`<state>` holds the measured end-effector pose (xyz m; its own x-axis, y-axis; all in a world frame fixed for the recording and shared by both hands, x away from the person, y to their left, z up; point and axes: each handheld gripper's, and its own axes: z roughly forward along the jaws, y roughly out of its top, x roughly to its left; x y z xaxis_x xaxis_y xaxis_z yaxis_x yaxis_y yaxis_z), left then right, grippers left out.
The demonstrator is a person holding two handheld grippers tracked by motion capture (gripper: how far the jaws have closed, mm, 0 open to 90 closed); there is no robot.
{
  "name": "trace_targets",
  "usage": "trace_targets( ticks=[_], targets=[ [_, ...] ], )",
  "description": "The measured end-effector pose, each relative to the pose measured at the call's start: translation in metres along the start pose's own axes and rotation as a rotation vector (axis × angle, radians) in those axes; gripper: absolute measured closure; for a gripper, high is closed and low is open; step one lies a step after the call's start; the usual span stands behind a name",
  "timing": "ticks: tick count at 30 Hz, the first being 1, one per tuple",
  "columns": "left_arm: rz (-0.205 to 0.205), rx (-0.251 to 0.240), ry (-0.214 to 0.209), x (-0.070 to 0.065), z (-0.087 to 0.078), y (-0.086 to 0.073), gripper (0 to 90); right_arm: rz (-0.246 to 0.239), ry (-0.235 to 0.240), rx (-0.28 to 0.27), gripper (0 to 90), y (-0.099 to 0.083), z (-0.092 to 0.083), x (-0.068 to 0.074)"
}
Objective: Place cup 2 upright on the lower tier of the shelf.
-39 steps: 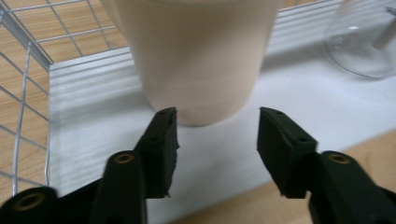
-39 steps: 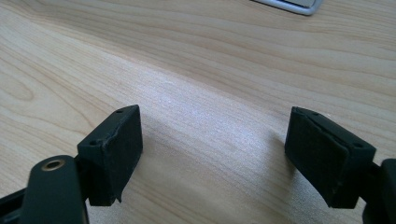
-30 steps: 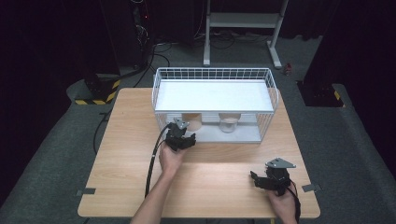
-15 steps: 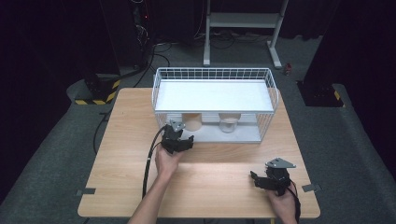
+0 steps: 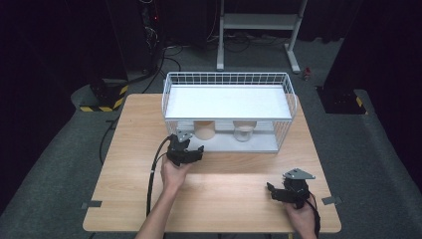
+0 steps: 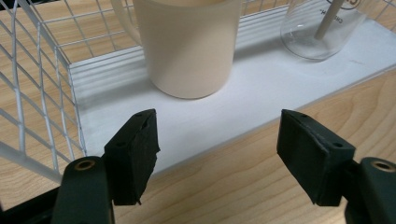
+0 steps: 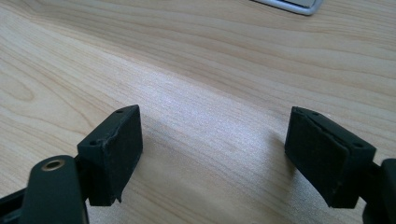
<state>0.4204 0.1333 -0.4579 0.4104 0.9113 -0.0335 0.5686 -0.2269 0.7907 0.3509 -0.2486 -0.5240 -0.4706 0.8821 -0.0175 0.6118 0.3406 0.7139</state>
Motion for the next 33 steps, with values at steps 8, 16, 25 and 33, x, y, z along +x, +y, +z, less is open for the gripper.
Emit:
trace_targets(
  ticks=[8, 16, 25, 33],
  targets=[
    [-0.029, -0.013, -0.016, 0.003, -0.007, -0.008, 28.8, 0.0, 0.0, 0.0, 19.0, 0.0, 0.0, 0.0],
    [-0.032, -0.016, -0.008, 0.007, -0.015, -0.013, 28.3, 0.0, 0.0, 0.0, 19.0, 0.0, 0.0, 0.0],
    [-0.054, -0.024, -0.015, 0.011, -0.022, -0.019, 27.7, 0.0, 0.0, 0.0, 19.0, 0.0, 0.0, 0.0],
    [-0.06, -0.026, -0.017, 0.014, -0.028, -0.026, 27.0, 0.0, 0.0, 0.0, 19.0, 0.0, 0.0, 0.0]
  ],
)
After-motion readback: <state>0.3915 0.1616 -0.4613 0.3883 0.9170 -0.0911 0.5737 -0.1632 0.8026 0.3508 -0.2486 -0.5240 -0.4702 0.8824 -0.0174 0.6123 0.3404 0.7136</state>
